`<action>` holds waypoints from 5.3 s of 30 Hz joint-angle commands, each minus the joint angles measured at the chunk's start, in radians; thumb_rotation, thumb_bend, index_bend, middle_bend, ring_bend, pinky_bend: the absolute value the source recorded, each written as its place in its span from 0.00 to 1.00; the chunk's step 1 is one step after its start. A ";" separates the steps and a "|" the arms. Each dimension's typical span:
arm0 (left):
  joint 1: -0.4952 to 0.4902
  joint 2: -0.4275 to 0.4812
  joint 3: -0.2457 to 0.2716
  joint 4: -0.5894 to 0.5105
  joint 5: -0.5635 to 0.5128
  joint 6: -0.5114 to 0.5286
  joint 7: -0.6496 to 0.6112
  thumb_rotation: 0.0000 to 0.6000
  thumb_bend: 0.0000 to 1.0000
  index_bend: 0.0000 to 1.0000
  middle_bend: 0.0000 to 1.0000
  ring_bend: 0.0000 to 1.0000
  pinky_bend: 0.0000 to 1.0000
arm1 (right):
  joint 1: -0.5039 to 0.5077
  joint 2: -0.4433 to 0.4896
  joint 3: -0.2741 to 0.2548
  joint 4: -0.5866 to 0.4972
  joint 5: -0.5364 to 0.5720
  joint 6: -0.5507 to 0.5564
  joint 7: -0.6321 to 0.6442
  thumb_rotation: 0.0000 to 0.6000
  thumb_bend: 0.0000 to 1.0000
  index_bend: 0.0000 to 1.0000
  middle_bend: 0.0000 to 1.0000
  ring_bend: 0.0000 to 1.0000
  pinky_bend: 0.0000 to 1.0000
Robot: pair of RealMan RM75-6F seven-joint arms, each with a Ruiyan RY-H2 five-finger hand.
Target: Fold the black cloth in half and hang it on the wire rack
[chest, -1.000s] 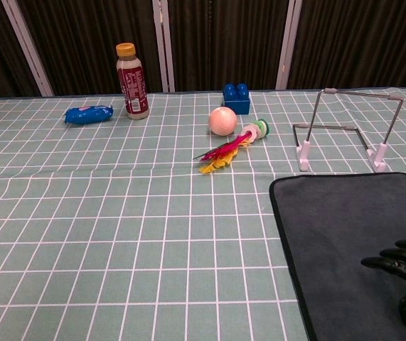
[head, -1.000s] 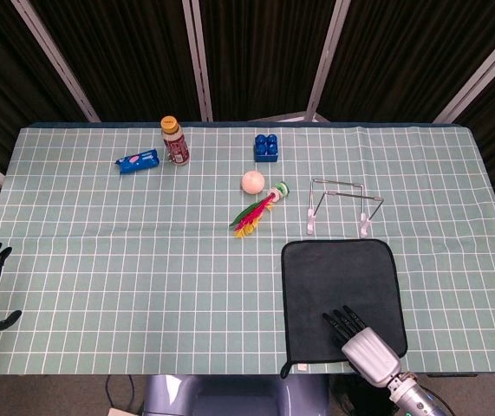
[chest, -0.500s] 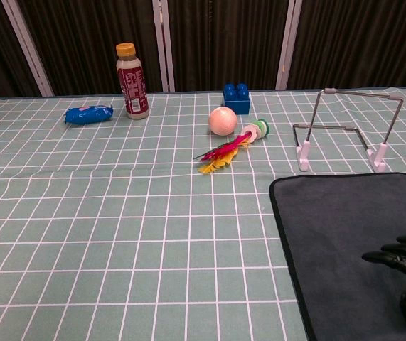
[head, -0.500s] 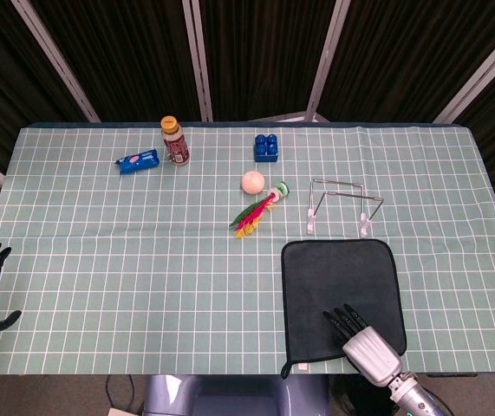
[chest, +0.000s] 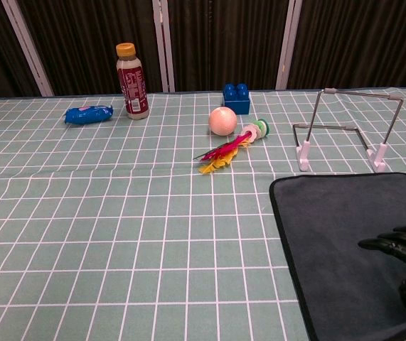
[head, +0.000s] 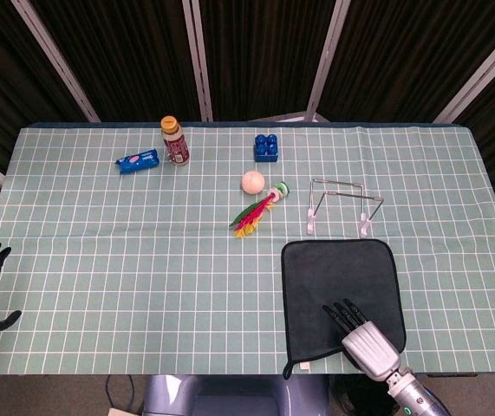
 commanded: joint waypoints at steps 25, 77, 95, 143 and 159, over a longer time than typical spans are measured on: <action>-0.021 -0.013 -0.017 0.015 -0.065 -0.048 0.018 1.00 0.00 0.00 0.00 0.00 0.00 | 0.275 0.020 0.360 -0.220 0.677 -0.363 -0.259 1.00 0.42 0.63 0.09 0.00 0.00; -0.044 -0.031 -0.023 0.033 -0.112 -0.083 0.042 1.00 0.00 0.00 0.00 0.00 0.00 | 0.469 -0.136 0.343 0.064 0.921 -0.328 -0.392 1.00 0.41 0.63 0.11 0.00 0.00; -0.048 -0.033 -0.021 0.032 -0.116 -0.086 0.044 1.00 0.00 0.00 0.00 0.00 0.00 | 0.471 -0.148 0.327 0.086 0.876 -0.264 -0.399 1.00 0.00 0.18 0.03 0.00 0.00; -0.030 -0.016 -0.004 0.013 -0.059 -0.049 0.019 1.00 0.00 0.00 0.00 0.00 0.00 | 0.219 -0.054 0.067 0.269 0.233 0.005 -0.271 1.00 0.24 0.43 0.07 0.00 0.03; -0.032 -0.023 -0.003 0.012 -0.061 -0.053 0.036 1.00 0.00 0.00 0.00 0.00 0.00 | 0.206 -0.083 0.094 0.360 0.219 -0.008 -0.223 1.00 0.36 0.49 0.09 0.00 0.05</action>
